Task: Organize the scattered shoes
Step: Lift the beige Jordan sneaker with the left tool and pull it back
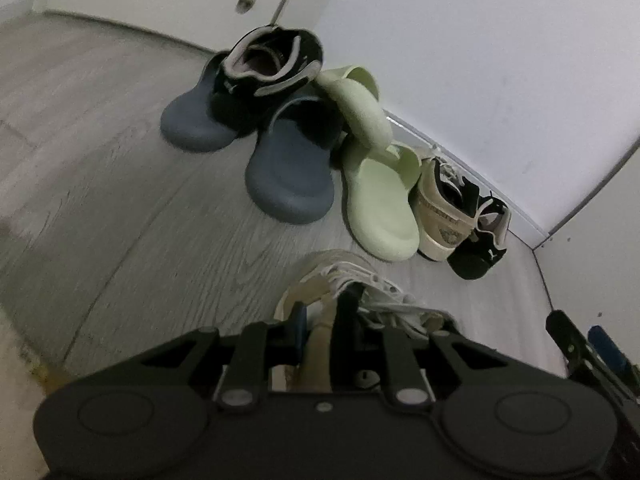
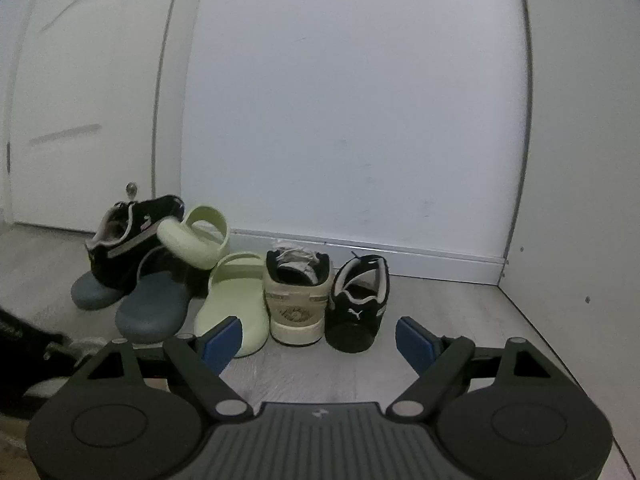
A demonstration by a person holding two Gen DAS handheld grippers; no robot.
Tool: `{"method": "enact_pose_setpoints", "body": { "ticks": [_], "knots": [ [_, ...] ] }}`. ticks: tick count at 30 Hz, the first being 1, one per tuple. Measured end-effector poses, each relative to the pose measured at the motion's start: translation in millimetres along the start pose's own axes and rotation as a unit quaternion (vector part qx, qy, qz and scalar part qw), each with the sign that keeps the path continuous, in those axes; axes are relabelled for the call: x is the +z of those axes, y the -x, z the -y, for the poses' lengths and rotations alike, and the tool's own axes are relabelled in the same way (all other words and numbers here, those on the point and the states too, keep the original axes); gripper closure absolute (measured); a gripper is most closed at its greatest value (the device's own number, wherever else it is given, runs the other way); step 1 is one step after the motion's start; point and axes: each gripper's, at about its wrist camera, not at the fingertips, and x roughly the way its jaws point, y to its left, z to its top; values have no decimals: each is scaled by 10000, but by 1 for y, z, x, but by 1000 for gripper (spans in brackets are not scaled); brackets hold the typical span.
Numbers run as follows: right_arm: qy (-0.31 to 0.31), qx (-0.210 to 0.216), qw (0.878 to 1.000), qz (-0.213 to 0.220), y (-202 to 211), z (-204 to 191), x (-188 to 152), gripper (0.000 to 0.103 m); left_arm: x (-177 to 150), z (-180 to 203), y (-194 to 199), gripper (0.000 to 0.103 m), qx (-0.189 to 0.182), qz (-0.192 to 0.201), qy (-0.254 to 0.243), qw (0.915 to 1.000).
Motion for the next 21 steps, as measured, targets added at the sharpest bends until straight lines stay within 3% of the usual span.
{"method": "enact_pose_setpoints", "body": {
  "ticks": [10,13,21],
  "knots": [
    [-2,77,9996,-273,-12,-5,-6,18,15,-1,-30,83,212,161,103,9996],
    [-61,71,9995,-313,-14,-4,-6,18,19,-13,-41,81,319,47,386,9987],
    [-89,70,9992,-388,-16,-4,-8,18,16,-11,-50,80,474,122,152,9987]
  ]
}}
